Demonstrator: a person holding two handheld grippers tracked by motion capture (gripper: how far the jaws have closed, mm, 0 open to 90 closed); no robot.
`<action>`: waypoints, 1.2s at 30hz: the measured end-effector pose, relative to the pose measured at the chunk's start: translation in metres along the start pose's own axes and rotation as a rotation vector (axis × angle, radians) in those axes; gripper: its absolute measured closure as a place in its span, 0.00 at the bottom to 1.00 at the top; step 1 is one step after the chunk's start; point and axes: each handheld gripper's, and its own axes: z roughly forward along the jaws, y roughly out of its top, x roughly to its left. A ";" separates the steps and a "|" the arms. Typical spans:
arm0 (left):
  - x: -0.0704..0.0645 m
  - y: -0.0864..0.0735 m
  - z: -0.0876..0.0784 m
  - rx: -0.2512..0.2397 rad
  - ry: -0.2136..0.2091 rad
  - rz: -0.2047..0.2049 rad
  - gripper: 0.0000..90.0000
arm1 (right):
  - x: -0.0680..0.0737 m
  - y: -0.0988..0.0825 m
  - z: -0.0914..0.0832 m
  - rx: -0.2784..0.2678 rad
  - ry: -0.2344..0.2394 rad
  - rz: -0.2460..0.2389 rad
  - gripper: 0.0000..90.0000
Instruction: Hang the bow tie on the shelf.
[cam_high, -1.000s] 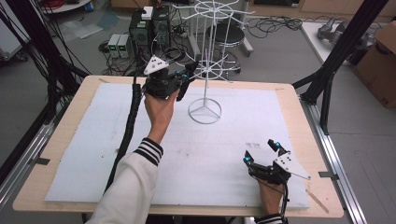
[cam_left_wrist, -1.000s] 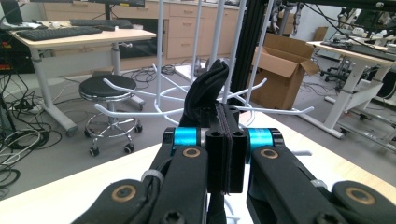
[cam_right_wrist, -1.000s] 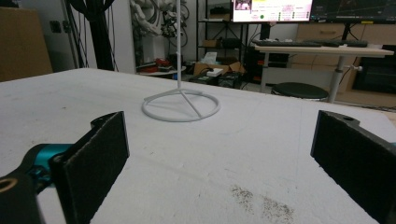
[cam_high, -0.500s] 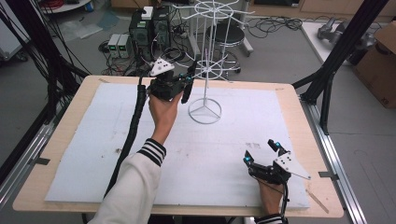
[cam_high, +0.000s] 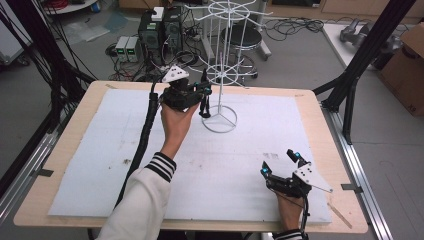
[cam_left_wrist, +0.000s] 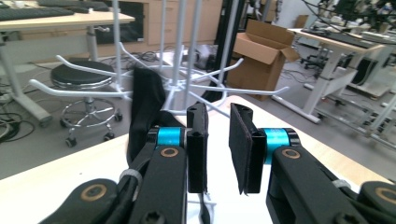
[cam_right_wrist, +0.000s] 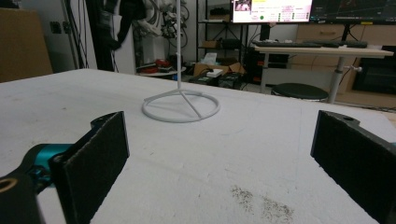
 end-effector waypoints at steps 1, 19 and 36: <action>-0.001 0.000 -0.001 -0.001 -0.003 0.002 0.76 | 0.000 0.000 0.000 -0.001 0.000 -0.002 0.04; 0.003 -0.031 -0.061 -0.049 -0.047 0.177 0.21 | 0.000 -0.001 -0.004 -0.032 0.003 0.002 0.04; 0.076 -0.139 -0.201 -0.171 0.007 0.143 0.10 | 0.002 -0.001 -0.003 -0.031 -0.011 -0.016 0.04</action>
